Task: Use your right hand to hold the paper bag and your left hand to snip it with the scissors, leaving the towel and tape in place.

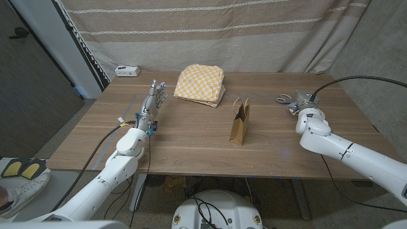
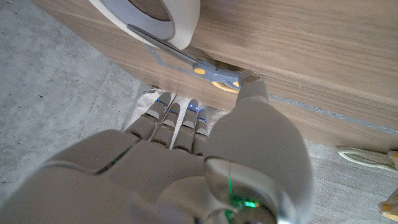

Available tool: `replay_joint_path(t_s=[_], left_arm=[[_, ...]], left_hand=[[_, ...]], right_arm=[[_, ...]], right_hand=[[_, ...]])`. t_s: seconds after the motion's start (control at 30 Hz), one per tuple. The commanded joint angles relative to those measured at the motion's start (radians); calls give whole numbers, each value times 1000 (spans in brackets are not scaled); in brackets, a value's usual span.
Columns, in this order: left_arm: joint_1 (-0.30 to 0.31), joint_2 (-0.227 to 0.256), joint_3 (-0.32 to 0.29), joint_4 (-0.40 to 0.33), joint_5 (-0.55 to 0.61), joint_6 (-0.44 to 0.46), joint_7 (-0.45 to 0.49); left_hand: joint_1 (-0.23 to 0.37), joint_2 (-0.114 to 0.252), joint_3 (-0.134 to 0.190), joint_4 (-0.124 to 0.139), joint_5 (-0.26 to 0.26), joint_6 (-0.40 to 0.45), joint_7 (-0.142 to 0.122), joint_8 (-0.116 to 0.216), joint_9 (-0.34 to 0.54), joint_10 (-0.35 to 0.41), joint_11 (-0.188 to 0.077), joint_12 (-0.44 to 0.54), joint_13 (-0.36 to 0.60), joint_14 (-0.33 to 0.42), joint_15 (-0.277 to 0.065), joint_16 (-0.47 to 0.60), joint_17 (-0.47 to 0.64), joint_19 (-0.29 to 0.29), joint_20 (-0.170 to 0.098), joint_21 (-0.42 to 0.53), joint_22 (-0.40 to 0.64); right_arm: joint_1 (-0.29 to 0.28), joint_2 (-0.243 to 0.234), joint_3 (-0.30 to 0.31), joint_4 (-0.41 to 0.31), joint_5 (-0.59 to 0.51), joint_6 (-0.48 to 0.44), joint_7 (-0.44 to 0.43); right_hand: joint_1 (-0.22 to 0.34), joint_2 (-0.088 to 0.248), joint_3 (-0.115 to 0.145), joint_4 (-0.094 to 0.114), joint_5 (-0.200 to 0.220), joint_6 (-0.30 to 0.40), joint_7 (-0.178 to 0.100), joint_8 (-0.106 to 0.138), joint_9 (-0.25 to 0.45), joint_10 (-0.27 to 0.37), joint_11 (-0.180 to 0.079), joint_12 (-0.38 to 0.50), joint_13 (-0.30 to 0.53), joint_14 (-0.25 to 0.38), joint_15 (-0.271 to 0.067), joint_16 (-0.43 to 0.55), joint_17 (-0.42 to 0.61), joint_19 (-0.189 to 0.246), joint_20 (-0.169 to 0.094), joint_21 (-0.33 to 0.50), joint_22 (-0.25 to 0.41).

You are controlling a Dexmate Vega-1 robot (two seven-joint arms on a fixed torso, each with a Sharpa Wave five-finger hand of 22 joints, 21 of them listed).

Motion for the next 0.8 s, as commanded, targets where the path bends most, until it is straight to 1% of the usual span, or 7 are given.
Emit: replay_joint_path(t_s=[0.03, 0.13, 0.2, 0.37, 0.43, 0.63, 0.8], left_arm=[[-1, -10, 1, 18, -14, -4, -13], [-1, -17, -1, 24, -9, -12, -2], [-3, -17, -2, 32, -15, -12, -10], [-8, -22, -1, 44, -22, -18, -22], [-11, -23, 0, 49, -24, -17, -27], [-14, -21, 2, 56, -32, -13, -42], [-14, -20, 1, 58, -31, -13, -41]], left_hand=[[7, 8, -4, 7, -4, 4, 2, -3, 4, 5, -1, 1, 1, -1, -124, 1, 2, -3, -103, 2, 3], [7, 8, -4, 7, -4, 3, 2, -5, 4, 3, -1, 0, 1, -17, -126, -4, 2, -7, -106, 0, 3], [7, 9, -4, 7, -4, 5, 1, -5, 4, 2, -1, -1, 1, -31, -130, -7, 2, -15, -115, -2, 3], [7, 9, -4, 7, -4, 2, 2, -7, 4, -2, -2, -3, 1, -35, -131, -6, 2, -17, -117, -2, 3], [8, 10, -4, 7, -4, -18, -1, -15, 4, -1, -3, -2, 1, -30, -139, -2, 2, -17, -117, -2, 3], [8, 9, -4, 7, -4, -20, 2, -16, 4, 4, -3, 0, 1, -27, -144, 0, 2, -16, -120, -1, 3], [8, 10, -4, 7, -4, -29, 4, -19, 4, 9, -3, 2, 1, -25, -141, 2, 2, -16, -122, 0, 3]], right_arm=[[28, 16, -31, 28, -11, -29, 7], [43, 19, -52, 37, -28, -47, 14], [44, 24, -49, 40, -23, -51, 15], [59, 26, -70, 55, -35, -59, 23], [58, 32, -62, 57, -26, -62, 19], [72, 31, -76, 64, -33, -65, 23], [80, 33, -82, 74, -32, -62, 27]], right_hand=[[3, 18, 7, 4, -7, 2, -9, 4, 2, 1, -14, -3, 3, -6, -90, 4, 4, -2, -47, -5, 3], [4, 20, 8, 6, -9, 2, -10, 4, 2, 1, -7, -3, 3, -6, -91, 5, 4, -3, -48, -6, 4], [4, 21, 10, 7, -11, 2, -9, 4, 2, 4, -3, -2, 3, -6, -92, 5, 5, -3, -48, -6, 4], [6, 23, 13, 9, -15, 1, -9, 4, 2, 1, -11, -3, 3, -6, -93, 6, 5, -4, -51, -6, 4], [6, 24, 14, 9, -16, 1, -9, 4, 2, 1, -13, -3, 4, -7, -94, 6, 5, -5, -51, -7, 4], [20, 41, 32, 10, -21, 5, -8, 6, 3, 5, -8, -2, 4, -4, -93, 8, 6, -4, -51, -6, 4], [43, 47, 53, 4, -26, 6, -10, 6, 3, 5, -15, -2, 4, -5, -98, 8, 6, -6, -54, -6, 5]])
